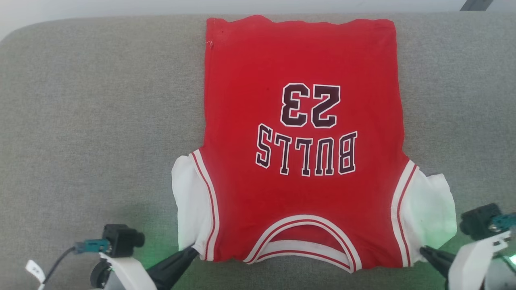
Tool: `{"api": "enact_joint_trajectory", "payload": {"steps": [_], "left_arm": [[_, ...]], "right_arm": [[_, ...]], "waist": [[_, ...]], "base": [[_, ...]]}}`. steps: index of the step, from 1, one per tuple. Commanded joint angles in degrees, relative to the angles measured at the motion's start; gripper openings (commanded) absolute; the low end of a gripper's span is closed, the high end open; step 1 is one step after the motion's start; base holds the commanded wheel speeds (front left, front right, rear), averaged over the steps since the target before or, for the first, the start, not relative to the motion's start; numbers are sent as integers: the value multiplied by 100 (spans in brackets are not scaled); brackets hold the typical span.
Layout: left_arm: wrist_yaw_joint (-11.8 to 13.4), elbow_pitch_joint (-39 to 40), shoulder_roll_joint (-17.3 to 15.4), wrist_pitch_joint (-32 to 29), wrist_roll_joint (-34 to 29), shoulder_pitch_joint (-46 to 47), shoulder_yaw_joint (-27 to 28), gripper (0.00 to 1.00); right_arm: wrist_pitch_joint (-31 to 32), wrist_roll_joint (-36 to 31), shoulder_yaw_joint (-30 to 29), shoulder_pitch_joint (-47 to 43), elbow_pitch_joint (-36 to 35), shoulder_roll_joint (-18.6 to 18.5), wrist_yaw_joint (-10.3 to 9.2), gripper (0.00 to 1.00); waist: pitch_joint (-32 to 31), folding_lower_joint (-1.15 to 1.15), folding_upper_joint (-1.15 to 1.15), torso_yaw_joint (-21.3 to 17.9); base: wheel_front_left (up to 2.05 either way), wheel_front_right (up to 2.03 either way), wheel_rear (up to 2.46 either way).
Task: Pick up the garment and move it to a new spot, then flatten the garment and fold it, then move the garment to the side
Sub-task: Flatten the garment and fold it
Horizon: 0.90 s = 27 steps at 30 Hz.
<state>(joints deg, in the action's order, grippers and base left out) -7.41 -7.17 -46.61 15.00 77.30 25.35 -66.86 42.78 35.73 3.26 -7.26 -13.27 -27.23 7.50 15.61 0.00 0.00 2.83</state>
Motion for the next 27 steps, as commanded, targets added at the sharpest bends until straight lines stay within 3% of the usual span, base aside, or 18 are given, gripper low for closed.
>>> {"api": "enact_joint_trajectory", "payload": {"steps": [1,8,14,15,17,22,27], "left_arm": [[-10,-65,63,23,-41,79,-23,0],[3,-907,456,9,-202,196,-91,0],[19,-1199,534,4,-312,235,-57,0],[24,-1233,540,2,-337,247,-56,0],[24,-1253,582,-2,-349,247,-17,0],[25,-1281,591,-2,-493,156,12,0],[25,-1175,621,-1,-614,76,144,0]], "right_arm": [[-85,-35,68,81,102,9,-2,0],[-562,-296,750,462,1151,-57,-7,0],[-955,-471,1132,821,1616,-159,-27,0],[-1036,-444,1181,887,1599,-179,-27,26],[-1091,-334,1229,919,1561,-243,-28,100],[-1033,93,846,801,938,-573,-25,100],[-697,508,-50,765,-177,-815,-4,100]], "waist": [[9,0,0,-5],[97,0,0,6],[211,0,0,-39],[225,0,0,-58],[225,0,0,-81],[195,0,0,-112],[242,0,0,-79]], "base": [[0,0,0],[0,0,0],[0,0,0],[0,0,0],[0,0,0],[0,0,0],[0,0,0]]}}
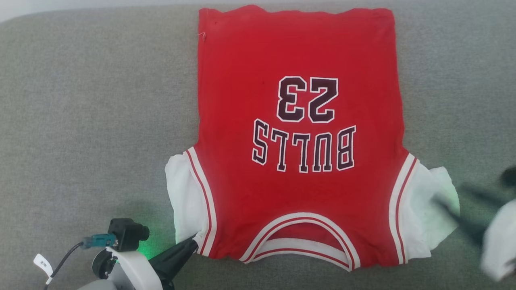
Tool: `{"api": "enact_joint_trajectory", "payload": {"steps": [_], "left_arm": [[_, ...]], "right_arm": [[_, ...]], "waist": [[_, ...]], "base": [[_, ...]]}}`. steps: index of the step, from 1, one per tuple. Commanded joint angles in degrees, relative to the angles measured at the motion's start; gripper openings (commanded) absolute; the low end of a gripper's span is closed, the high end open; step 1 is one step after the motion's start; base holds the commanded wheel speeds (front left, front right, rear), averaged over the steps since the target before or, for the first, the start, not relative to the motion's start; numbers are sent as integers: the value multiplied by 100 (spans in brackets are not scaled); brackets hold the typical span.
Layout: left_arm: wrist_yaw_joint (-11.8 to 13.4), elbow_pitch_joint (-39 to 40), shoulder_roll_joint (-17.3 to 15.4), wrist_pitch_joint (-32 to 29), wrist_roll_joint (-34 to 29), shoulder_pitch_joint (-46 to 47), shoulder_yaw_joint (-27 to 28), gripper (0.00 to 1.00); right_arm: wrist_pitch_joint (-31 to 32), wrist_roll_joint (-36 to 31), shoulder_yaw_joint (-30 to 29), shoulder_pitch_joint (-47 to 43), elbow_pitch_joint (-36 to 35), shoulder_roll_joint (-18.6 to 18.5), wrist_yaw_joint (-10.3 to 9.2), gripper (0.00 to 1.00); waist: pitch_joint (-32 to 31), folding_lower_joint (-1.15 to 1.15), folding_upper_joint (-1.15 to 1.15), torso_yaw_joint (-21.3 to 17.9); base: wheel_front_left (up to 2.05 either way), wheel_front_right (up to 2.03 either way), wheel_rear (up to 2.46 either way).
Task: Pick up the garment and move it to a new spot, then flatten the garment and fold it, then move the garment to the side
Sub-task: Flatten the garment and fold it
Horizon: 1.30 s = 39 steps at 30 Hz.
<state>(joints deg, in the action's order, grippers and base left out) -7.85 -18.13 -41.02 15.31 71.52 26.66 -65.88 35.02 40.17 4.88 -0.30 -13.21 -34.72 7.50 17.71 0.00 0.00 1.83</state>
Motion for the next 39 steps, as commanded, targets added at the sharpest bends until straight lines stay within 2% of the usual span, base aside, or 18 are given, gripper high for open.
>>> {"api": "enact_joint_trajectory", "payload": {"steps": [1,5,9,10,17,24,31,37,38,39], "left_arm": [[69,-48,72,-32,-74,-45,101,0],[68,84,197,-32,-303,75,141,0],[67,176,310,-32,-437,334,83,0],[67,176,310,-32,-437,334,83,0],[68,359,599,-53,-636,922,-161,0],[77,374,855,-72,-614,1218,-375,0],[104,323,1089,-100,-602,1276,-493,0],[110,279,1141,-110,-602,1295,-482,0],[110,277,1138,-110,-594,1309,-482,0],[110,274,1123,-111,-571,1342,-480,0]], "right_arm": [[165,120,-409,157,-348,-97,-4,100],[579,53,-871,814,-641,-381,-3,100],[978,130,-726,2051,-306,-425,-3,100],[978,130,-726,2051,-306,-425,-3,100],[1436,-451,223,4552,1378,-559,-5,100],[1866,-1029,702,6224,3370,-584,-5,100],[2209,-1270,995,7019,4558,-465,-6,100],[2576,-1415,1336,7058,5294,-358,-5,100],[2558,-1358,1328,7061,5350,-297,-5,65],[2503,-1273,1399,7058,5402,-221,-4,18]], "waist": [[69,0,0,30],[248,0,0,197],[539,0,0,418],[539,0,0,418],[1256,0,0,905],[1765,0,0,1382],[2000,0,0,1628],[2056,0,0,1624],[2058,0,0,1612],[2051,0,0,1582]], "base": [[0,0,0],[0,0,0],[0,0,0],[0,0,0],[0,0,0],[0,0,0],[0,0,0],[0,0,0],[0,0,0],[0,0,0]]}}
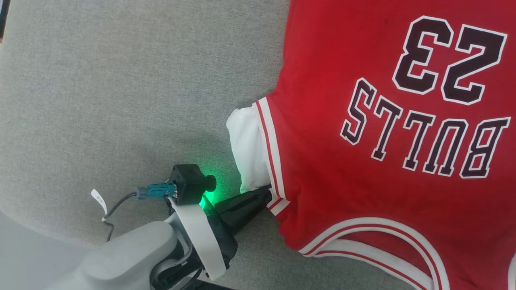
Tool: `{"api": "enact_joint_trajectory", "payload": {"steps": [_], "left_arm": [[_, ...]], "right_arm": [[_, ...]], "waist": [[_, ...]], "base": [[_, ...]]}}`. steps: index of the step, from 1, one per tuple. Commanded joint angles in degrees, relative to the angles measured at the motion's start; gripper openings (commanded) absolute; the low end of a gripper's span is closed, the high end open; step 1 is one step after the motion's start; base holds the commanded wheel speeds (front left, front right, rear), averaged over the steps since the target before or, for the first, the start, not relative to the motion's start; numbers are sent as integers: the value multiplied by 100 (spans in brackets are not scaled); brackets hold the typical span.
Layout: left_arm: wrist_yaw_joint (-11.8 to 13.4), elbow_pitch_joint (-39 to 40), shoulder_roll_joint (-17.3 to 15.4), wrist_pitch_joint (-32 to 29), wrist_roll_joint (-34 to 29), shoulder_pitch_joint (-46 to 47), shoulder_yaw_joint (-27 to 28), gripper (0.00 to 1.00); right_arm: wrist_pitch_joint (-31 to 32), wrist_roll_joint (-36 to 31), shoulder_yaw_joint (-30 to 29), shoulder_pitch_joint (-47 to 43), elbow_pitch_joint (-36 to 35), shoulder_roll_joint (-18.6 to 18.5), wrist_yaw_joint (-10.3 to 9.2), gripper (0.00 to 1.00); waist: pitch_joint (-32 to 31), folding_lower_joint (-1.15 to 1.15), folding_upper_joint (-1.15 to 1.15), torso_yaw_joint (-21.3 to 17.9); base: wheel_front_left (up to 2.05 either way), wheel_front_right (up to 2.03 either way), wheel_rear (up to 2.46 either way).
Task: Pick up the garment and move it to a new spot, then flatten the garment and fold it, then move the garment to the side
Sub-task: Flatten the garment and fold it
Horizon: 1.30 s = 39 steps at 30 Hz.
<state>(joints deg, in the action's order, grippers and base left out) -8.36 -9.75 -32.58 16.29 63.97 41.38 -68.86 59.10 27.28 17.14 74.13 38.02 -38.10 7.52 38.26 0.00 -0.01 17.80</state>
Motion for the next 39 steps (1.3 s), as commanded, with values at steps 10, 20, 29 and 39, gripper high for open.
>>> {"api": "enact_joint_trajectory", "payload": {"steps": [10,20,29,39], "left_arm": [[161,-544,90,-190,145,-161,106,0],[121,-390,-205,-144,148,-840,538,0],[98,-329,-363,-118,66,-1539,1046,0],[98,-310,-400,-117,-119,-2036,1593,0]], "right_arm": [[-543,340,861,-431,-109,-152,-8,0],[-905,1381,1519,-1681,-1431,-881,-7,0],[-1158,2389,1278,-4046,-2961,-1511,-8,0],[-1234,2242,531,-6762,-4149,-1170,-6,0]], "waist": [[-366,0,1,-261],[-1265,0,1,-611],[-1958,0,1,-989],[-2195,0,1,-1247]], "base": [[0,0,0],[0,0,0],[0,0,0],[0,0,0]]}}
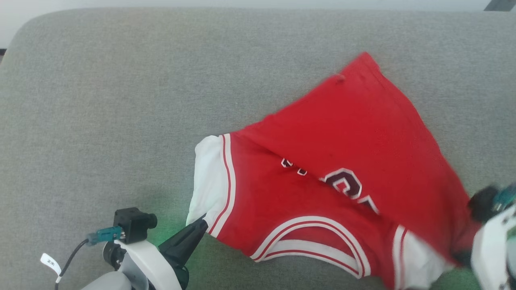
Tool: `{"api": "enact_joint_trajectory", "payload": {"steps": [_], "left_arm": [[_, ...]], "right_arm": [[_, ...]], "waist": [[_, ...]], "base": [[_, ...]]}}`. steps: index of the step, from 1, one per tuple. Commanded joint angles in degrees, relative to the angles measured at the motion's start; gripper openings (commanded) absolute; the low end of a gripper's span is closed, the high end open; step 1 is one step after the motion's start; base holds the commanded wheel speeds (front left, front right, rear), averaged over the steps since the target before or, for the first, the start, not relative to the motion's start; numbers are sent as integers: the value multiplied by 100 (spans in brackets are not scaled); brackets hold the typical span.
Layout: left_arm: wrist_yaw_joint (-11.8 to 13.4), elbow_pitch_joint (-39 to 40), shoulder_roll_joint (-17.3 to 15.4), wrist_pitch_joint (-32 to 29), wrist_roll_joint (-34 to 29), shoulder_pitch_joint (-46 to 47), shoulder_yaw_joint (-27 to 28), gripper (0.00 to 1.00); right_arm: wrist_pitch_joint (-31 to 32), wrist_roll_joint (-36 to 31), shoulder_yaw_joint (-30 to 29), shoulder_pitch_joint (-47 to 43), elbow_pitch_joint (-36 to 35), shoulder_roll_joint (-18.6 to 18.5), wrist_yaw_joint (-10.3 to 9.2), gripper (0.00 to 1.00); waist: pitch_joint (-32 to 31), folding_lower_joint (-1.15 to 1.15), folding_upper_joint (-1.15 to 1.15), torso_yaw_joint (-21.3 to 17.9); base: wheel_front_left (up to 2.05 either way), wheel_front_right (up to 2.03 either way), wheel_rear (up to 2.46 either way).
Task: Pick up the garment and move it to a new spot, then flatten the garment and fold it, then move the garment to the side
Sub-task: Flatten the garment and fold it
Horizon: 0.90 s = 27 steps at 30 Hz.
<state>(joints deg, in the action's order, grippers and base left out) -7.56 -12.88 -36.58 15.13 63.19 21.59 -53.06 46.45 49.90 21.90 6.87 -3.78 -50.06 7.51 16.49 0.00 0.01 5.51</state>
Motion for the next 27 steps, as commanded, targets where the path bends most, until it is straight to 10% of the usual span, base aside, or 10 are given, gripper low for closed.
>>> {"api": "enact_joint_trajectory", "payload": {"steps": [1,8,11,27], "left_arm": [[18,3,7,-1,-55,-81,42,0],[18,-15,15,-1,-165,-172,185,0],[18,-10,10,-1,-181,-216,220,0],[18,50,226,-1,-282,-114,191,0]], "right_arm": [[75,-90,-3,-234,-81,128,-5,0],[71,-706,-521,-1009,-644,873,-4,3],[-61,-988,-888,-1105,-836,1043,-6,100],[240,-1295,-2918,-469,-2265,842,-6,100]], "waist": [[-30,0,-1,-33],[-68,0,-1,-133],[-77,0,-1,-189],[20,0,-1,-63]], "base": [[0,0,0],[0,0,0],[0,0,0],[0,0,0]]}}
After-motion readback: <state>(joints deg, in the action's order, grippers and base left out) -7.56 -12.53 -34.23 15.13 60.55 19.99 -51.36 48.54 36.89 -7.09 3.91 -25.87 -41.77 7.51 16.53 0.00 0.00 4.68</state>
